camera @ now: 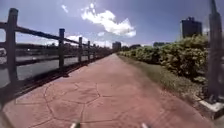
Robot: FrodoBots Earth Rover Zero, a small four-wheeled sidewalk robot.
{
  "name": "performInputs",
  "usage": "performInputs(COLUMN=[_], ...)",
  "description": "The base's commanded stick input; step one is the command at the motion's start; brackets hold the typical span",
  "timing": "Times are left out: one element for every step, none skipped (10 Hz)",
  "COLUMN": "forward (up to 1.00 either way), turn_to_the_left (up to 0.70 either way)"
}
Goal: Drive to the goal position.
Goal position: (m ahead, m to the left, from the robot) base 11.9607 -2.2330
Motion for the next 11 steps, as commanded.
performInputs(forward=[0.85, 0.85, 0.85, 0.85, 0.85, 0.85, 0.85, 0.85, 0.85, 0.85, 0.85], turn_to_the_left=[0.0, 0.0, 0.0, 0.0, 0.0, 0.0, -0.34, -0.34, -0.17, 0.0, 0.0])
